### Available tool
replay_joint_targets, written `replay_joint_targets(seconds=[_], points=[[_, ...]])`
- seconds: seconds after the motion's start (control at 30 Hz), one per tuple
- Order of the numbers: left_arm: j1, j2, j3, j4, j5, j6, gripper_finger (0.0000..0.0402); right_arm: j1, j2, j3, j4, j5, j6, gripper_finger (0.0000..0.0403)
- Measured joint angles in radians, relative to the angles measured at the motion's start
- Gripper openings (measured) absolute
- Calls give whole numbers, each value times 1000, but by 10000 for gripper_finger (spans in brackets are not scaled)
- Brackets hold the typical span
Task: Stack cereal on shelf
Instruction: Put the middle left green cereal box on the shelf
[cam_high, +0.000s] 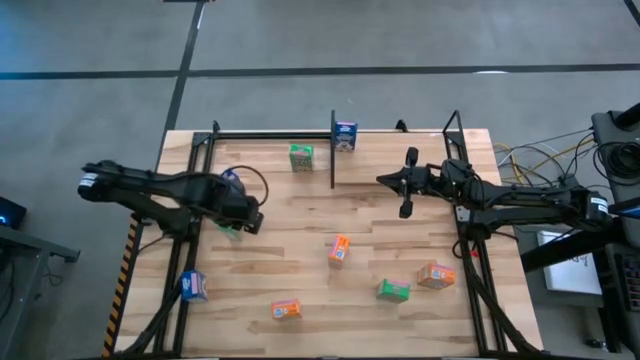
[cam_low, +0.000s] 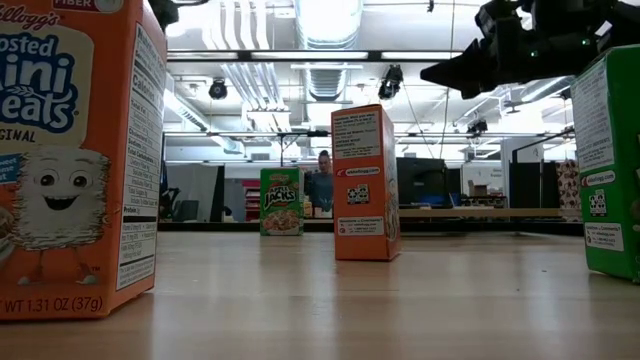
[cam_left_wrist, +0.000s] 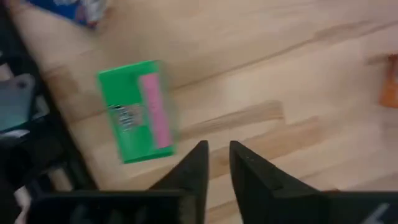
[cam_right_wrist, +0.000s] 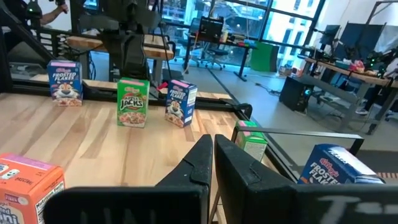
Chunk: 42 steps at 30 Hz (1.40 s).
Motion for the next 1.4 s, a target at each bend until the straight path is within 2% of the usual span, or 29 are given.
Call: replay_joint_targets(seconds=[0.3,0.4,0.5,0.63,0.87,1.4], points=[[1,-26,-114,-19,-13,-64,210,0,0,3,-2,0,-13,9],[1,-22,-115,-32,-46,-67,247,0,0,3,-1,0,-14,9],[1,-21,-126,-45,-64,-51,265,0,0,3,-1,0,-15,9],[1,-22,-175,-38,-71,-50,266,0,0,3,-1,0,-14,9],[1,-21,-262,57,-79,-51,246,0,0,3,-1,0,-13,9],[-2,-19,-257,87,-80,-17,156,0,0,3,0,0,-12,9]])
